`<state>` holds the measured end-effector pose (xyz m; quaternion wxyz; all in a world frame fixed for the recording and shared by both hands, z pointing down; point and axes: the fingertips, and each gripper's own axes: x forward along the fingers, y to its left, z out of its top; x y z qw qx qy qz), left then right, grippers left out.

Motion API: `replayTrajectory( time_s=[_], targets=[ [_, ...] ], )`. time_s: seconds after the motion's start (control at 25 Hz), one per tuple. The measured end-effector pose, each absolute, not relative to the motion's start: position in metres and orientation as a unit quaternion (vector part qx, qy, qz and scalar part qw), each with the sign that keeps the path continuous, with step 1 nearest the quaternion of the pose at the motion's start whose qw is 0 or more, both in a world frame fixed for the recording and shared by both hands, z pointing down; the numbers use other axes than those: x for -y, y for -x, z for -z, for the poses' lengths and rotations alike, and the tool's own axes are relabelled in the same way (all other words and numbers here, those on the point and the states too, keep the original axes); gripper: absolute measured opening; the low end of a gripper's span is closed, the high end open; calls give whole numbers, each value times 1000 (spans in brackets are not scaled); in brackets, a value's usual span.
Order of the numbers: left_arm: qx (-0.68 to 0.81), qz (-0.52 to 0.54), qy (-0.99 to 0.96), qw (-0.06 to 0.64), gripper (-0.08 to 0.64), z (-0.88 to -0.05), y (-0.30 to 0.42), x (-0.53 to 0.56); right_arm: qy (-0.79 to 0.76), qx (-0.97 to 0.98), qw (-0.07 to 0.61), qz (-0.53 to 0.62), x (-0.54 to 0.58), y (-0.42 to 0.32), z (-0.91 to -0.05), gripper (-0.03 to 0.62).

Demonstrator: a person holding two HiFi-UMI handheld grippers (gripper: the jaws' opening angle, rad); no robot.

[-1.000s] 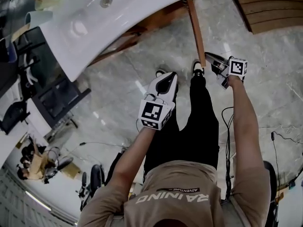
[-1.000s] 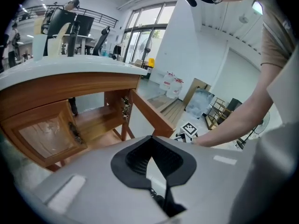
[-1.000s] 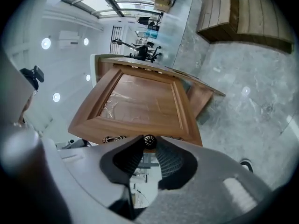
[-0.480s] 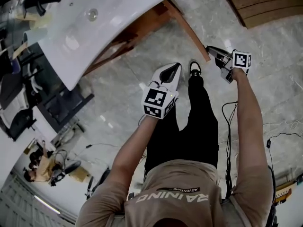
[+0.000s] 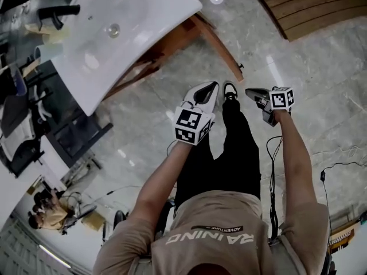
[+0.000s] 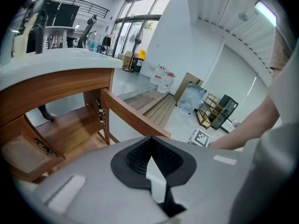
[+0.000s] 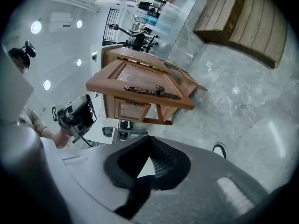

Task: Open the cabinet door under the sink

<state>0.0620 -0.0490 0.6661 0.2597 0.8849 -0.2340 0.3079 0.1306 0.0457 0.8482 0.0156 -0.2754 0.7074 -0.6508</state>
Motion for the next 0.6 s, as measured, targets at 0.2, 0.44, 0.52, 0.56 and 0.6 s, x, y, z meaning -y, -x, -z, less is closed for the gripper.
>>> replayTrajectory(
  time_s=[0.2,0.44,0.52,0.56,0.6],
  targets=[
    [236,-306,-885,261,18,-633,-57,44,297,-725,1,622,-74,-116,-799,2],
    [261,-299,-885,242,18,-581,-41,49,332,-753,-21,567,-62,-88,-726,2],
    [273,-294,-884,239,18,-565,-35,48,342,-757,-24,556,-56,-81,-703,2],
    [279,-291,-884,238,18,-558,-31,48,343,-760,-27,552,-53,-76,-691,1],
    [286,-288,-883,237,18,-551,-26,48,341,-764,-32,547,-48,-71,-679,2]
  ],
)
